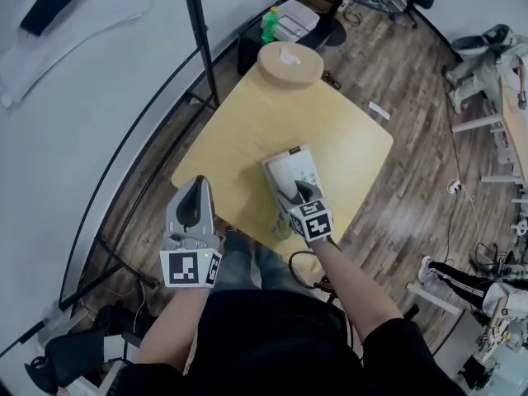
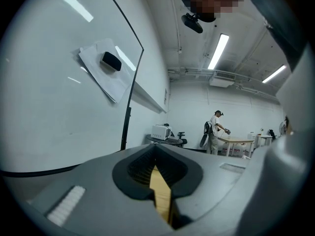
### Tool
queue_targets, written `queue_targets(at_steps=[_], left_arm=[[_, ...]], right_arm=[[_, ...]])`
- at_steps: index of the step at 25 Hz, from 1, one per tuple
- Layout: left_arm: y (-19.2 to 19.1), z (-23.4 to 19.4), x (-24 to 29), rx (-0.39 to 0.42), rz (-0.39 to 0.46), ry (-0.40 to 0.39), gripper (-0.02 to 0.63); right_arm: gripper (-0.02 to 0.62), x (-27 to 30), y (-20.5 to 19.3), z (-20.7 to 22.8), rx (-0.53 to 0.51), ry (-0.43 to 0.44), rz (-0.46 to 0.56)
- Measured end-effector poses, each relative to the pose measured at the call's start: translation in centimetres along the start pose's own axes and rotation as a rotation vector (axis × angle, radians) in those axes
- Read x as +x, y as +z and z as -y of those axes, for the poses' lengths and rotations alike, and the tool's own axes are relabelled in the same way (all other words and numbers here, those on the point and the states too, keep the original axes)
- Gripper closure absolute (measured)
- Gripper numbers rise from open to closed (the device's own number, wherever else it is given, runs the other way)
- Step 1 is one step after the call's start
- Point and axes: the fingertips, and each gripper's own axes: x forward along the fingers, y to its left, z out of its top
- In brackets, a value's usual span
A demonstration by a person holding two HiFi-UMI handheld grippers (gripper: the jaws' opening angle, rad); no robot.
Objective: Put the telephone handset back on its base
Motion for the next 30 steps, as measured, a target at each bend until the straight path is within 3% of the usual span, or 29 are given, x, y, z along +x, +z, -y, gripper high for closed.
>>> queue_targets(at_steps=[11,17,26,30], left_arm=[[-0.9,-0.3,-1.0,0.001,-0.015,0.004,0.607],[-1.2,-0.3,-1.5,-0.002,-0.021,0.002,0.607],[-1.5,0.1,-2.0,0.002,-0.030,-0.003,0.607],[-1.7,0.1,-2.1,-0.007,-0.033,0.003,0.607]], right_arm=[[0.373,1.9,-0.1,-0.1,0.061,-0.011,-0.031],[0.373,2.1,-0.3,-0.6,0.149,-0.036,-0.013],[0.371,2.6,-0.6,-0.9,0.087,-0.112,-0.033],[0.367,2.2,0.8,-0.8,0.054,-0.135,0.017]])
